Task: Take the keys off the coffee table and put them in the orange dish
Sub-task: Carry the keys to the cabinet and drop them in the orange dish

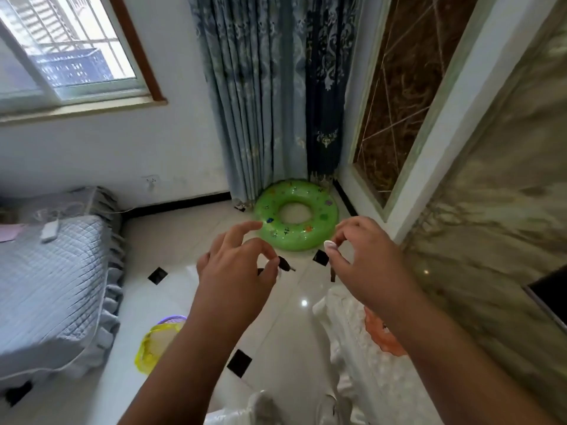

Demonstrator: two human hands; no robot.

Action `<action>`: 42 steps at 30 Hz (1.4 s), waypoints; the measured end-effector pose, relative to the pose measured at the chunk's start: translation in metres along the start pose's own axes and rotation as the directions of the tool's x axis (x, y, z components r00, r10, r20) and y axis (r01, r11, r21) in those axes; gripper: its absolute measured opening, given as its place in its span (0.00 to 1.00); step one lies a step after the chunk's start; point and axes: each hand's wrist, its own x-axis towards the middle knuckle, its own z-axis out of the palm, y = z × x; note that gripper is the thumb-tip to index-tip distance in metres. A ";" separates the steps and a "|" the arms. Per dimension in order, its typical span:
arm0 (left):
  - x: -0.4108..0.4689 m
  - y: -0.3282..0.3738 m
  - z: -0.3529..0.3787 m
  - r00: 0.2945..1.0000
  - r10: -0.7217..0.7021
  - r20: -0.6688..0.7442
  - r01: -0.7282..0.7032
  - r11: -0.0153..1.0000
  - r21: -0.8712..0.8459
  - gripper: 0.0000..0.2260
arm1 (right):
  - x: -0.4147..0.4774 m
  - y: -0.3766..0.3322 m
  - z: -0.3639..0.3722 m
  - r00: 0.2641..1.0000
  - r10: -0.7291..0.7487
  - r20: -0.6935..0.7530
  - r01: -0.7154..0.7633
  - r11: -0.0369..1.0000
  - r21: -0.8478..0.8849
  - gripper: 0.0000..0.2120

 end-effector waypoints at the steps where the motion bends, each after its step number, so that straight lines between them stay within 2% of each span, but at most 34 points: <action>1: 0.013 0.000 0.005 1.000 0.005 0.018 -0.005 1.000 0.000 0.01 | 0.010 0.005 0.002 1.000 0.008 -0.004 -0.008 1.000 -0.006 0.07; 7: 0.088 0.019 0.041 0.992 0.099 0.075 -0.102 0.994 0.035 0.02 | 0.068 0.046 0.010 0.996 0.093 0.005 -0.093 0.996 0.018 0.08; 16: 0.209 0.078 0.102 0.939 0.309 0.152 -0.320 0.946 0.056 0.03 | 0.153 0.134 -0.018 0.963 0.239 -0.127 -0.231 0.970 0.071 0.05; 21: 0.250 0.116 0.144 0.877 0.407 0.255 -0.435 0.898 0.062 0.05 | 0.158 0.179 -0.031 0.913 0.362 -0.190 -0.351 0.932 0.090 0.04; 24: 0.269 0.140 0.178 0.806 0.474 0.354 -0.514 0.857 0.024 0.04 | 0.150 0.209 -0.035 0.860 0.457 -0.228 -0.445 0.889 0.106 0.03; 26: 0.277 0.154 0.201 0.744 0.532 0.406 -0.572 0.820 -0.026 0.03 | 0.141 0.227 -0.035 0.813 0.525 -0.253 -0.509 0.851 0.131 0.03; 30: 0.287 0.176 0.249 0.610 0.649 0.455 -0.665 0.732 -0.152 0.02 | 0.117 0.249 -0.028 0.674 0.667 -0.317 -0.663 0.736 0.140 0.04; 37: 0.295 0.199 0.319 0.298 0.764 0.572 -0.732 0.568 -0.377 0.02 | 0.081 0.267 -0.003 0.353 0.841 -0.410 -0.845 0.474 0.246 0.04; 42: 0.284 0.195 0.365 0.167 0.810 0.562 -0.747 0.476 -0.464 0.02 | 0.053 0.282 0.034 0.149 0.892 -0.426 -0.902 0.299 0.311 0.04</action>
